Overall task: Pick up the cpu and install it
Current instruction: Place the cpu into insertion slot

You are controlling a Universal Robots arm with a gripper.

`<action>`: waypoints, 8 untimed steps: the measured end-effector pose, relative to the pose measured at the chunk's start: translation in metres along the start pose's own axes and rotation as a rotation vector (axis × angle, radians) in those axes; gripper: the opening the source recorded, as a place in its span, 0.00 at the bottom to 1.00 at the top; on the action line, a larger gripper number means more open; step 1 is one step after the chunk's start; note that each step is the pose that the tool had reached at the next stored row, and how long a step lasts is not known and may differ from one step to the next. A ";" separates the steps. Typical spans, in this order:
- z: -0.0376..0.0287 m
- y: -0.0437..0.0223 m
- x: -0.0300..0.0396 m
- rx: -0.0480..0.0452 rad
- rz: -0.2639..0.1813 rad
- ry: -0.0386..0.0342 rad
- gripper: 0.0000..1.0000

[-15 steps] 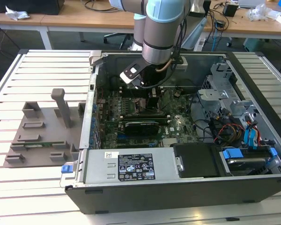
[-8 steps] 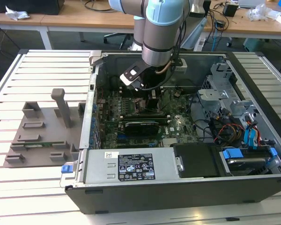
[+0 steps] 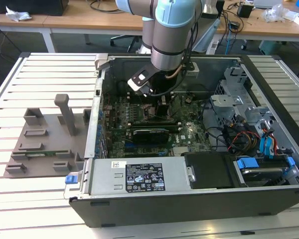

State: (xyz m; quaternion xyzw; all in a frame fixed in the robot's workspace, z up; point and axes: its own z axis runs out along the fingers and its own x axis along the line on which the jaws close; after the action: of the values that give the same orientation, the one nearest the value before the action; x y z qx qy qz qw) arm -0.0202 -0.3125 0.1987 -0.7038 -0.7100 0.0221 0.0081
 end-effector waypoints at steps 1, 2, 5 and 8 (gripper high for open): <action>0.0001 0.0000 0.0001 -0.0001 0.000 0.0001 0.62; 0.0002 0.0000 0.0005 -0.0002 0.000 0.0004 0.62; 0.0000 -0.0005 0.0022 -0.0001 0.000 0.0003 0.62; 0.0001 -0.0021 0.0033 0.0000 0.001 0.0013 0.62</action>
State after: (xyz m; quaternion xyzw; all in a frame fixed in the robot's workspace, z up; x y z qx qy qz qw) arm -0.0223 -0.3092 0.1986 -0.7042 -0.7097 0.0217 0.0085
